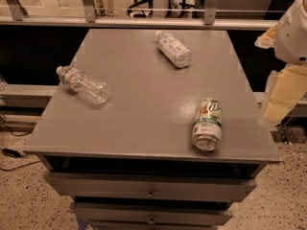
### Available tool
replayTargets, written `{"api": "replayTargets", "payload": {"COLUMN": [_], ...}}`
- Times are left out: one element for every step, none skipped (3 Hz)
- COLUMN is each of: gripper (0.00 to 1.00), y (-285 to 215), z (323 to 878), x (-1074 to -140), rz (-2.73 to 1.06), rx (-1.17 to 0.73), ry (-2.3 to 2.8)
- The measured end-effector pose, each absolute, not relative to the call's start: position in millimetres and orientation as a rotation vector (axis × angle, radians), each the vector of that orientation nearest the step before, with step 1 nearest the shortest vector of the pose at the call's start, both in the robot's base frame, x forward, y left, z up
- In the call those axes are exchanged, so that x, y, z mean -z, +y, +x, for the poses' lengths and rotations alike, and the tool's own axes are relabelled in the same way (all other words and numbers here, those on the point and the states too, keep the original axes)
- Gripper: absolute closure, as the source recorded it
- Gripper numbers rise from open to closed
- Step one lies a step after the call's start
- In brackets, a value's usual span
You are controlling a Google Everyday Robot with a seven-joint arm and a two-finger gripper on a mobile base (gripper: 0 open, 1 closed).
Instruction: Place water bottle upright
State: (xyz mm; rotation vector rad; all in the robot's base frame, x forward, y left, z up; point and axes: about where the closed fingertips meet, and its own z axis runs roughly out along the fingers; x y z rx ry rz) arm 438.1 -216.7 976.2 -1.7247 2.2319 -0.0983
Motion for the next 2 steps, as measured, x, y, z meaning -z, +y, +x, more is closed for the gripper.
{"api": "replayTargets", "payload": {"gripper": [0.0,0.0], "y": [-217,-179], "z": [438,447], "x": [-976,-972], "rz": [-1.725,-1.738], "rx": [0.099,0.038], "ry": [2.232,2.172]}}
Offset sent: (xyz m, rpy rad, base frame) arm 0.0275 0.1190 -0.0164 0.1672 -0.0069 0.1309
